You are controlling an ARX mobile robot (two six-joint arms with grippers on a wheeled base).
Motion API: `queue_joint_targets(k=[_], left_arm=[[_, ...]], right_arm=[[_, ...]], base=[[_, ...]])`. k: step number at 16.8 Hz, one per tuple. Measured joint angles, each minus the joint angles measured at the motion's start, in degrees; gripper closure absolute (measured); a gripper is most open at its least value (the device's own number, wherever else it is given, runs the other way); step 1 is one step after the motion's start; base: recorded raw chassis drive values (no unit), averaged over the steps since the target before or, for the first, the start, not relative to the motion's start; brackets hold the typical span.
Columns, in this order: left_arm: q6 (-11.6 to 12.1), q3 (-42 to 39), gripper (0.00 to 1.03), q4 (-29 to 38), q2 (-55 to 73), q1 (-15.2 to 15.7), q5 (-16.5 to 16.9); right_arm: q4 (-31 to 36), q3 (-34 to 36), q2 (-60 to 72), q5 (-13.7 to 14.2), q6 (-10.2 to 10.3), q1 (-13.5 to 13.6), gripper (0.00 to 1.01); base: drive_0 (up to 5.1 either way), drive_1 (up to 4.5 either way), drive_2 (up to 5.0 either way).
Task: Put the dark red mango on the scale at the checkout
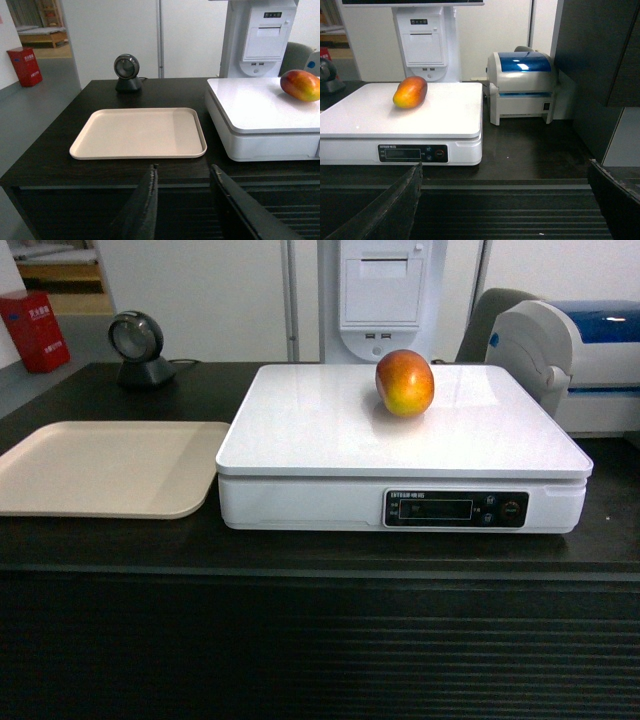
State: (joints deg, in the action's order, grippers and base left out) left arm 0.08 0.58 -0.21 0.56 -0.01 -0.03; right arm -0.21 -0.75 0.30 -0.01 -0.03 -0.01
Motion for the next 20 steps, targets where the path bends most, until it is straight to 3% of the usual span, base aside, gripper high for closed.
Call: queue_joint_targets(k=[2, 6, 20], left_arm=[[0.0, 0.0, 0.42, 0.0, 0.0, 0.0, 0.0], [0.04, 0.0, 0.03, 0.0, 0.0, 0.0, 0.0], [0.0, 0.0, 0.05, 0.0, 0.02, 0.0, 0.0]], right_arm=[[0.0, 0.0, 0.0, 0.0, 0.0, 0.0, 0.03], [0.0, 0.0, 0.0, 0.0, 0.0, 0.0, 0.03], [0.0, 0.0, 0.0, 0.0, 0.0, 0.0, 0.03]], base=[[0.0, 0.0, 0.0], [0.0, 0.0, 0.0], [0.0, 0.0, 0.0]])
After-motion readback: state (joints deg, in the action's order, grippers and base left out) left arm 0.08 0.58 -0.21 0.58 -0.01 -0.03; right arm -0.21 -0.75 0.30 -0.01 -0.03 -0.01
